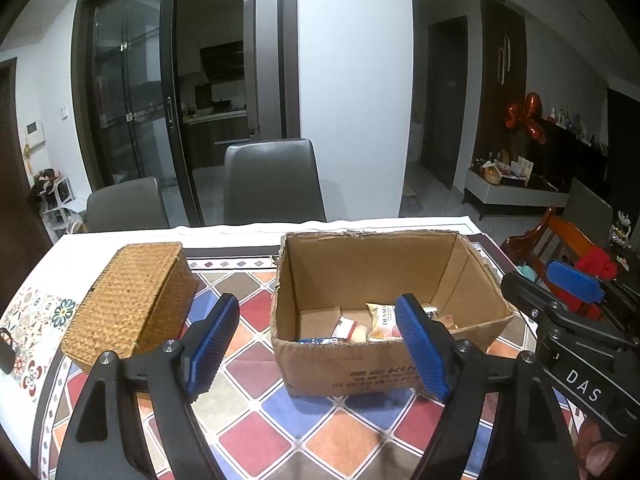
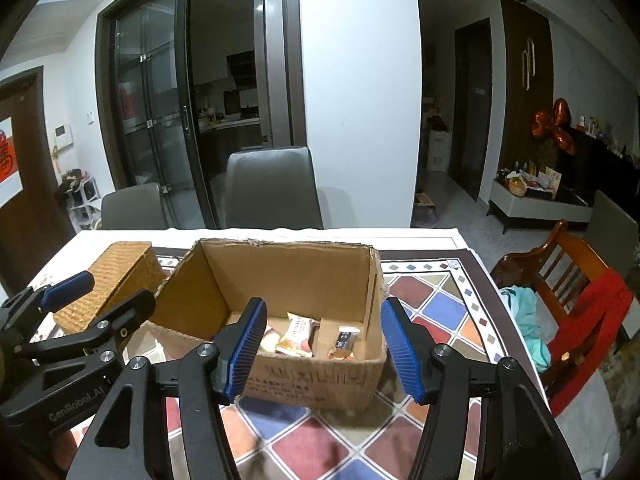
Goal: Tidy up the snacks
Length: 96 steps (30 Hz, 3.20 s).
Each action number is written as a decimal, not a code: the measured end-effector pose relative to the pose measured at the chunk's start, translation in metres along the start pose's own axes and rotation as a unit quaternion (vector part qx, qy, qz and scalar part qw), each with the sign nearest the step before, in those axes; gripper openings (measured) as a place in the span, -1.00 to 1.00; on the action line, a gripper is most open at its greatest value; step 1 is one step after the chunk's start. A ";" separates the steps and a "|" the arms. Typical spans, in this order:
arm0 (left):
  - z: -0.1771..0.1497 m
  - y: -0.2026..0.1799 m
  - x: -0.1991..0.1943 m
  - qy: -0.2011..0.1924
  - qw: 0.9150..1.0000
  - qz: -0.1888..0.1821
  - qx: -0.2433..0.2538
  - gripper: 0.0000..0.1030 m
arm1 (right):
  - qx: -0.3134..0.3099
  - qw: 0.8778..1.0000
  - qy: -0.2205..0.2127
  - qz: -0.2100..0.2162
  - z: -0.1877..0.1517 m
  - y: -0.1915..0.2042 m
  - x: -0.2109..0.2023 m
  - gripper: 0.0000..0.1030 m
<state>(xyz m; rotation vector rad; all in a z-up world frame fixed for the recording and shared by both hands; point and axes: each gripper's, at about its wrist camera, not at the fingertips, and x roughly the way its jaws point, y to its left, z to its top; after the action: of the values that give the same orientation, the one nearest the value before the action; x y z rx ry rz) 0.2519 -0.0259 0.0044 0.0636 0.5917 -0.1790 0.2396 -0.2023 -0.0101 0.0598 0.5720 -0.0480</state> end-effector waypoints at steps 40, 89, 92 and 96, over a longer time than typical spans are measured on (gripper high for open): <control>-0.054 0.003 -0.106 -0.033 0.999 0.015 -0.013 0.68 | -0.005 1.000 -0.027 -0.008 -0.049 0.001 -0.104 0.31; -0.168 -0.010 -0.238 -0.058 0.997 0.035 -0.022 0.87 | 0.003 0.999 -0.037 -0.023 -0.165 -0.006 -0.237 0.32; -0.170 -0.013 -0.240 -0.059 0.998 0.034 -0.019 0.87 | 0.007 0.999 -0.036 -0.022 -0.165 -0.008 -0.238 0.32; -0.171 -0.013 -0.241 -0.059 0.998 0.034 -0.019 0.87 | 0.007 0.999 -0.035 -0.022 -0.166 -0.009 -0.239 0.32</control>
<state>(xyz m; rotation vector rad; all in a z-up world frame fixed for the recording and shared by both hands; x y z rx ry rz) -0.0405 0.0158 -0.0025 0.0367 0.4743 -0.1045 -0.0509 -0.1931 -0.0204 0.0599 0.5020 -0.0967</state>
